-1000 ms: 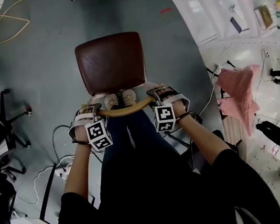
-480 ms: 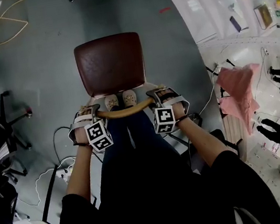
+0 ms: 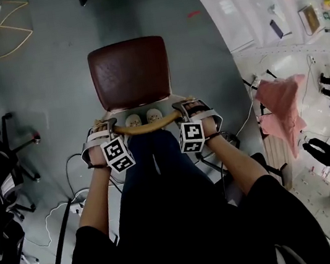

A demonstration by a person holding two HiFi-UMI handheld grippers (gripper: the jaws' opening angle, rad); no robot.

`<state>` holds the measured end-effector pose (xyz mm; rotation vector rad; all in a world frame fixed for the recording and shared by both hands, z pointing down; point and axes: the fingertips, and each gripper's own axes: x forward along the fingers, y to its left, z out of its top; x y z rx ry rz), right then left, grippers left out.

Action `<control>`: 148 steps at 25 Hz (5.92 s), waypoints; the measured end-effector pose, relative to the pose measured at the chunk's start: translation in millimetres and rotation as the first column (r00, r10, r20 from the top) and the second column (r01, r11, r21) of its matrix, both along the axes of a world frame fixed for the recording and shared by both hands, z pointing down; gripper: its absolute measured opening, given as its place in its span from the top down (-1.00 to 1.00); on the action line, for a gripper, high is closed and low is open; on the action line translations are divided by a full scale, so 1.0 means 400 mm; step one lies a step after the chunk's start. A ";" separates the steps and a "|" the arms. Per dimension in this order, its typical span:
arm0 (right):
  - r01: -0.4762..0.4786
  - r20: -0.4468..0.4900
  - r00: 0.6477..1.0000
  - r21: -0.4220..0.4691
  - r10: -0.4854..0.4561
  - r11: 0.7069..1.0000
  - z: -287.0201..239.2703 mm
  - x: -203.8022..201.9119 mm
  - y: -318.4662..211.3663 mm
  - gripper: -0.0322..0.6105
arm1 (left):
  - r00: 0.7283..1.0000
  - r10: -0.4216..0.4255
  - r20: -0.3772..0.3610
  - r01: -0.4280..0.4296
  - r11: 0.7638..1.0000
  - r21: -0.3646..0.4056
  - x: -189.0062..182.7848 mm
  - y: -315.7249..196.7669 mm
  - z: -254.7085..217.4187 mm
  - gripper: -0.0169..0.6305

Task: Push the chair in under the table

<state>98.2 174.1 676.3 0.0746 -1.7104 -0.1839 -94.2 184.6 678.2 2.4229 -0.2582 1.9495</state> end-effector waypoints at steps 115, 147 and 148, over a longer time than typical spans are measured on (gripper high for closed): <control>0.051 -0.169 0.985 0.122 -0.030 0.991 0.014 -0.060 -1.450 0.25 | 0.986 -0.154 0.056 0.150 0.986 0.068 -0.069 -1.396 0.025 0.10; -0.582 0.612 0.691 0.155 0.385 0.799 -0.520 -0.179 -1.500 0.80 | 0.762 -0.378 -0.525 0.559 0.794 0.238 0.008 -1.475 -0.504 0.92; -0.616 0.641 0.651 0.131 0.408 0.777 -0.548 -0.177 -1.504 0.82 | 0.740 -0.371 -0.561 0.578 0.777 0.249 0.012 -1.481 -0.542 0.92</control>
